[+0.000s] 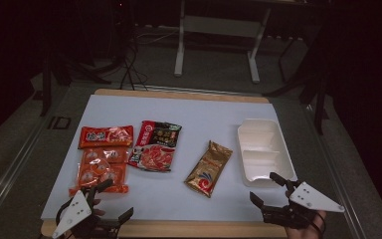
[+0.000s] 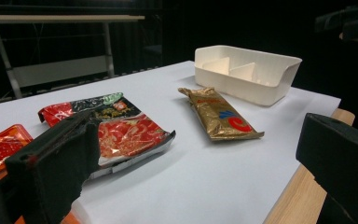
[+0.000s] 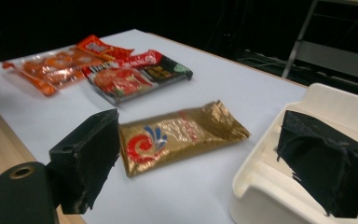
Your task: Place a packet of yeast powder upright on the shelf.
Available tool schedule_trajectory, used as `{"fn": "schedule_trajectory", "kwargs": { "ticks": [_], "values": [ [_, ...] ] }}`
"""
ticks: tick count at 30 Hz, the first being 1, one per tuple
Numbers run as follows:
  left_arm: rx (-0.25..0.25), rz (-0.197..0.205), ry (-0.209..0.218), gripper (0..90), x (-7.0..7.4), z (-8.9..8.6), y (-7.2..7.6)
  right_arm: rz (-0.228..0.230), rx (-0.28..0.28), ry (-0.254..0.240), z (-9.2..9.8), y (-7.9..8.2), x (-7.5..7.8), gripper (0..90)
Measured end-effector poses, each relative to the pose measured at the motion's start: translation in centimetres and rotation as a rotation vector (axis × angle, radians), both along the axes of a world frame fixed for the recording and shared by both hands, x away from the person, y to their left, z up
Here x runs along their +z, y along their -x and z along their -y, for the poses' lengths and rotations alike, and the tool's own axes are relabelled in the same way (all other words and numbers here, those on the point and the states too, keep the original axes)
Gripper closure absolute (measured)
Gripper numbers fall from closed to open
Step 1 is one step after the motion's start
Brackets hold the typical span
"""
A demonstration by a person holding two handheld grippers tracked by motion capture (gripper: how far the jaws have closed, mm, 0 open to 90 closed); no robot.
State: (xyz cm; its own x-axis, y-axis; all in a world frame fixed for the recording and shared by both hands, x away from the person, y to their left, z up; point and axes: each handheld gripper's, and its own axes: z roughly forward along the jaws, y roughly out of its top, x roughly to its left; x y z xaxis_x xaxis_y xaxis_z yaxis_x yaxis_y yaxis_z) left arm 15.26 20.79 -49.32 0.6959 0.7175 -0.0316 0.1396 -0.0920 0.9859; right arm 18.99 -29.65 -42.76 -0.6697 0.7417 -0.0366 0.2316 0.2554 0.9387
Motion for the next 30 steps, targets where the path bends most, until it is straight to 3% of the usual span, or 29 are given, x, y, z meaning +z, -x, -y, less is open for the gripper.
{"fn": "schedule_trajectory", "kwargs": {
  "ticks": [9,13,24,27,30],
  "values": [
    [-0.004,-0.012,-0.004,0.2,-0.2,0.1,-0.1,-0.009,0.033,0.032,-1.3,-1.4,1.8,11.7],
    [-0.005,-0.013,-0.003,0.3,-0.2,0.1,-0.1,-0.032,0.065,0.011,-1.9,-2.3,2.3,11.7],
    [-0.009,-0.022,0.002,0.3,-0.3,0.0,-0.2,-0.070,0.062,-0.015,-3.4,-5.3,3.3,9.9],
    [-0.011,-0.025,0.000,0.2,-0.3,0.0,-0.2,-0.073,0.061,0.027,-3.9,-6.2,3.3,9.9],
    [-0.011,-0.025,0.002,0.2,-0.3,0.0,-0.3,-0.084,0.061,0.030,-4.2,-7.1,3.4,10.0]
  ]
}}
